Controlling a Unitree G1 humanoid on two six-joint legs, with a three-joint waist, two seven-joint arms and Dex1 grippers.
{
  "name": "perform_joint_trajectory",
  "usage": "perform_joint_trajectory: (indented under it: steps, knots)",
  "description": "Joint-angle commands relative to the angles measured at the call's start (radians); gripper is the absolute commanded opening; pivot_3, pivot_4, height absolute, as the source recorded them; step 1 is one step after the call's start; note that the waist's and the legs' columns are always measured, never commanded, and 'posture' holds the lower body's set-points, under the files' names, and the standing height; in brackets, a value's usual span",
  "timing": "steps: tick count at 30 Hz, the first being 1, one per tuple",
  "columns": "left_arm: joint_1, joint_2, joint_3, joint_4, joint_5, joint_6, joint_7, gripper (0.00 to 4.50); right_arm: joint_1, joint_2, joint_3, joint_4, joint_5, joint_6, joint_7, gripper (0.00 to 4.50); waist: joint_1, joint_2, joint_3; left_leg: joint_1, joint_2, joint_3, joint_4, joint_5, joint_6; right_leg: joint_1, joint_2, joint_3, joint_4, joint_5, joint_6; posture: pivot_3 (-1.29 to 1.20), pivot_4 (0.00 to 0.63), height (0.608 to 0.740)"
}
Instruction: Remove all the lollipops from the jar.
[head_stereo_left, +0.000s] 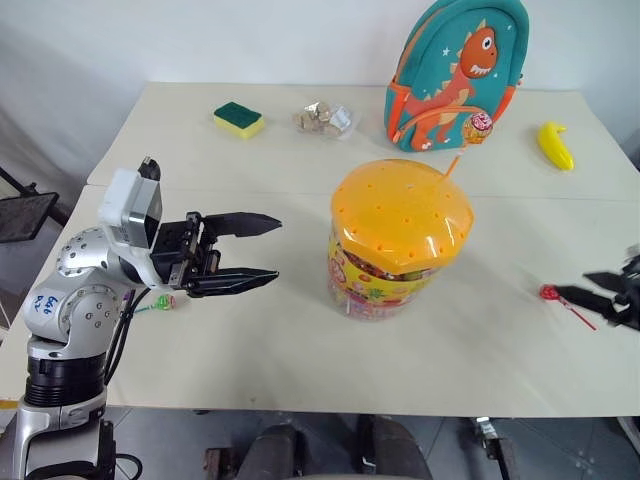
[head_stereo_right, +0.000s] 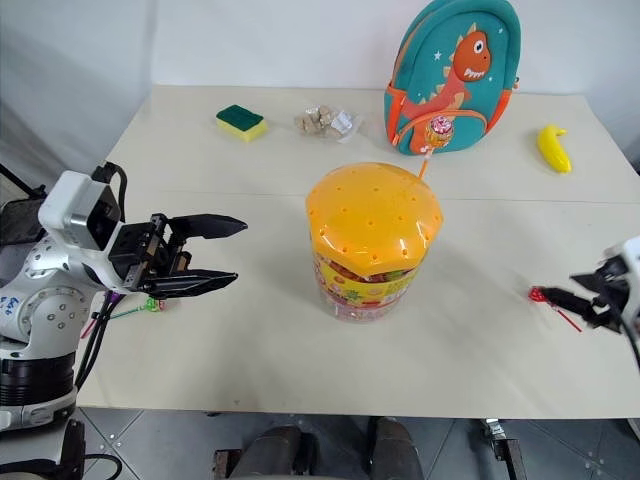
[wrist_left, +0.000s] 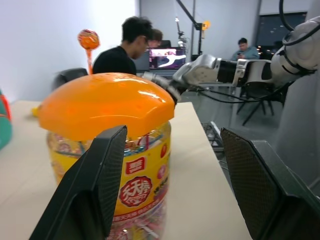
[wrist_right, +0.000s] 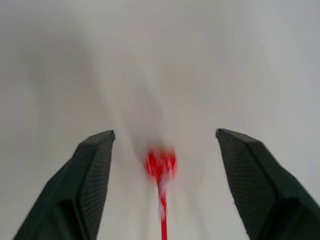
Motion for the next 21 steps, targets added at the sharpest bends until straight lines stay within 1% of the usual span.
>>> perform_joint_trajectory:
  steps: [1,3,5,6,9,11,14,17,21]
  knots:
    - [0.007,0.002,0.069,0.014,-0.016,-0.028,0.027,3.18,-0.052,0.048,-0.124,-0.118,0.15,-0.07,0.128,3.3,-0.001,0.0,0.0,0.0,0.0,0.0,0.0,0.0,0.0,0.0,0.0,0.0,0.0,0.0,0.0,0.0,0.15,0.74]
    - [0.011,-0.007,0.095,0.035,-0.015,-0.037,0.048,3.18,-0.103,0.076,-0.123,-0.21,0.249,-0.001,0.116,3.3,-0.003,0.0,0.0,0.0,0.0,0.0,0.0,0.0,0.0,0.0,0.0,0.0,0.0,0.0,0.0,0.0,0.15,0.74]
    - [0.018,-0.016,0.114,0.047,-0.023,-0.035,0.069,3.18,-0.152,0.104,-0.083,-0.299,0.307,0.044,0.089,3.3,-0.006,0.0,0.0,0.001,0.001,0.0,0.0,0.0,0.0,0.0,0.0,0.0,0.001,0.0,0.0,0.0,0.15,0.74]
    - [0.026,-0.018,0.119,0.051,-0.019,-0.039,0.07,3.18,-0.183,0.122,-0.052,-0.343,0.33,0.06,0.069,3.3,-0.005,0.0,0.0,0.001,0.001,-0.001,0.0,0.0,0.0,0.0,-0.001,0.001,0.001,0.0,0.0,0.0,0.15,0.74]
    - [0.055,-0.023,0.123,0.052,-0.007,-0.047,0.075,3.18,-0.336,0.199,0.074,-0.433,0.371,0.131,-0.069,3.3,-0.007,0.0,0.0,0.001,0.002,-0.001,0.0,0.0,-0.001,0.0,-0.002,0.001,0.001,0.0,0.0,0.0,0.15,0.74]
    - [0.058,-0.023,0.124,0.046,-0.012,-0.043,0.08,3.18,-0.419,0.236,0.138,-0.45,0.391,0.176,-0.11,3.3,-0.008,0.0,0.0,0.001,0.002,-0.001,0.0,-0.001,-0.002,0.0,-0.002,0.001,0.001,0.0,0.0,0.0,0.15,0.74]
    - [0.056,-0.021,0.124,0.038,-0.016,-0.038,0.085,3.18,-0.498,0.283,0.201,-0.44,0.39,0.198,-0.141,3.3,0.003,-0.001,0.0,-0.001,0.001,-0.005,0.0,-0.001,-0.002,-0.001,-0.002,0.0,0.0,-0.001,-0.001,0.0,0.15,0.74]
    - [0.053,-0.017,0.126,0.023,-0.025,-0.028,0.093,3.18,-0.544,0.322,0.229,-0.443,0.409,0.212,-0.146,3.3,0.002,-0.001,0.0,-0.004,-0.001,-0.008,0.0,0.0,-0.001,-0.001,-0.002,-0.001,-0.002,0.0,-0.001,0.0,0.15,0.74]
    - [0.057,-0.013,0.13,0.007,-0.03,-0.022,0.098,3.18,-0.575,0.355,0.261,-0.437,0.392,0.225,-0.171,3.3,-0.002,-0.001,0.0,-0.005,-0.001,-0.008,0.0,-0.001,-0.001,-0.001,-0.001,-0.003,-0.003,0.0,0.0,0.0,0.15,0.74]
